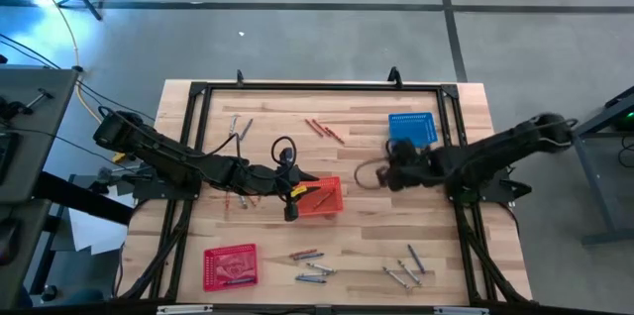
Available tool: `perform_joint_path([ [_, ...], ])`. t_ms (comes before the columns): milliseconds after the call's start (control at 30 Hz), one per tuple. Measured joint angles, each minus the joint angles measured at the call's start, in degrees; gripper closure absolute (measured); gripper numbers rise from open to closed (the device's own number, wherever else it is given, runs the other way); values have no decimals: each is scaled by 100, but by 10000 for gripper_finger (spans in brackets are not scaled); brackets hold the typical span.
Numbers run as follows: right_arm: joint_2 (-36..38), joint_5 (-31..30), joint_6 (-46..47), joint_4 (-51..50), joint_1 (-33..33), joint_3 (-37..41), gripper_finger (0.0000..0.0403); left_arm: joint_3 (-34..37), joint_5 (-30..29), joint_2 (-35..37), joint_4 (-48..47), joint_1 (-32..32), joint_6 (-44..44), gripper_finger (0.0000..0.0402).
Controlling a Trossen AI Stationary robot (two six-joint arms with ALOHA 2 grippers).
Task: Sort crayons
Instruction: Put the gray crayon into the blue bin
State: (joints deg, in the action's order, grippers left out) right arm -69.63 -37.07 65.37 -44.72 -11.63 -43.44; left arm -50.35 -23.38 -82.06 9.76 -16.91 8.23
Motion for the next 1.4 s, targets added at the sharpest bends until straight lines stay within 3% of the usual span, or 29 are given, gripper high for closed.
perform_joint_path([
  [367,20,136,-1921,-56,2561,-7,400,0,-138,0,-179,14,-103,311],
  [633,20,372,-2520,9,3651,14,399,0,-144,0,-206,135,-287,311],
  [1033,14,971,-2630,369,3977,596,398,0,-149,0,-217,420,-360,311],
  [1400,14,991,-2837,891,3977,841,379,0,-130,0,-221,533,-410,311],
])
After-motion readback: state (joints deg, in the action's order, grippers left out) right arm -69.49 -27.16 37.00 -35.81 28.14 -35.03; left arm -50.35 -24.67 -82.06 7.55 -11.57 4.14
